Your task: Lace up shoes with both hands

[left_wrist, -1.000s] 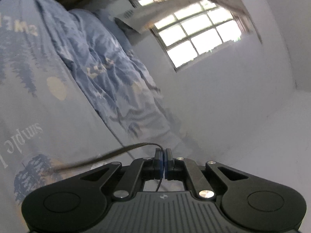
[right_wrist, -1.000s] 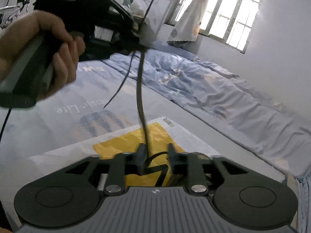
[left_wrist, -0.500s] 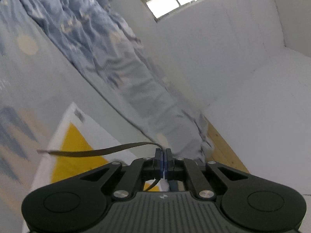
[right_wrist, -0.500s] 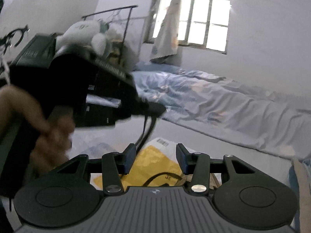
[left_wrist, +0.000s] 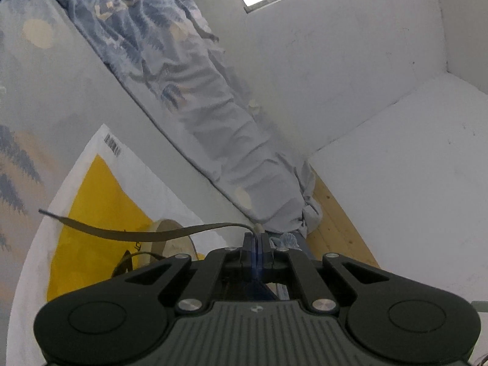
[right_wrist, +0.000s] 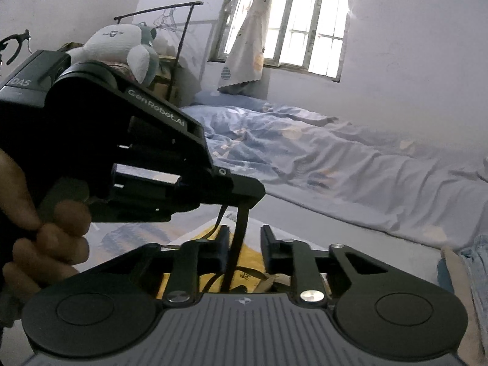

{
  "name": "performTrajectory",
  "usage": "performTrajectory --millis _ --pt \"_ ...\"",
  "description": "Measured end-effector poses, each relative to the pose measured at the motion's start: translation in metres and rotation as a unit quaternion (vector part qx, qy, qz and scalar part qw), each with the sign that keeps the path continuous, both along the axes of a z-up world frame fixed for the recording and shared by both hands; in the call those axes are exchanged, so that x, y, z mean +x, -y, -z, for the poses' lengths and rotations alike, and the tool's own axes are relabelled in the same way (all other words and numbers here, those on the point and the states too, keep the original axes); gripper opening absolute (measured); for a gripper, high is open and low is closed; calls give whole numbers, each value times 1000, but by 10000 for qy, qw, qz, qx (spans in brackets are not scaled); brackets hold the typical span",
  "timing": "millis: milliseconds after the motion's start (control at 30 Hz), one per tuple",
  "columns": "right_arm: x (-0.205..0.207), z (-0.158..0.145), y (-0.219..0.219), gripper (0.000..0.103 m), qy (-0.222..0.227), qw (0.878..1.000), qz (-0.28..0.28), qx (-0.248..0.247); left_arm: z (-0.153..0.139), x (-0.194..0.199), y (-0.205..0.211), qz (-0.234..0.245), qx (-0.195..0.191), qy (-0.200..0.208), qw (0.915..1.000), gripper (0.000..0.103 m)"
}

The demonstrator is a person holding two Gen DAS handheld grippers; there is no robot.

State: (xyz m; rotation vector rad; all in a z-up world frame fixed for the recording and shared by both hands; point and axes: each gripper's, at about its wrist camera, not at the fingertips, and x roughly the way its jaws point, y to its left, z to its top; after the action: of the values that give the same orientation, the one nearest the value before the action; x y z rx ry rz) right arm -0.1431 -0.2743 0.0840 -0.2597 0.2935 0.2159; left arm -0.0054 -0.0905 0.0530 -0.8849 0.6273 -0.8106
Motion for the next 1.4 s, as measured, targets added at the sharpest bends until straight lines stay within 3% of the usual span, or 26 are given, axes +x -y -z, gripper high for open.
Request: performTrajectory --millis 133,200,300,667,1000,1233,1400 --pt "0 2 -3 14 49 9999 15 -136 3 2 2 44 -56 -93 9999 0" --pt "-2 4 -5 5 63 9997 -4 -217 4 2 1 39 -76 -111 9999 0" --pt "-4 5 -7 3 97 9995 -56 -283 5 3 -2 11 -148 -161 9998 0" --pt "-6 9 -12 3 14 9985 -307 -463 12 12 -19 -55 -773 -416 9961 0" --pt "-7 13 -12 3 -106 9976 -424 -532 9 20 -36 -285 -1084 -306 9932 0" --pt "-8 14 -13 3 -178 9967 -561 -560 13 23 -46 -456 -1598 -348 9855 0" --pt "-8 16 -11 3 -284 9963 -616 -532 10 24 -54 -630 -1650 -262 9839 0"
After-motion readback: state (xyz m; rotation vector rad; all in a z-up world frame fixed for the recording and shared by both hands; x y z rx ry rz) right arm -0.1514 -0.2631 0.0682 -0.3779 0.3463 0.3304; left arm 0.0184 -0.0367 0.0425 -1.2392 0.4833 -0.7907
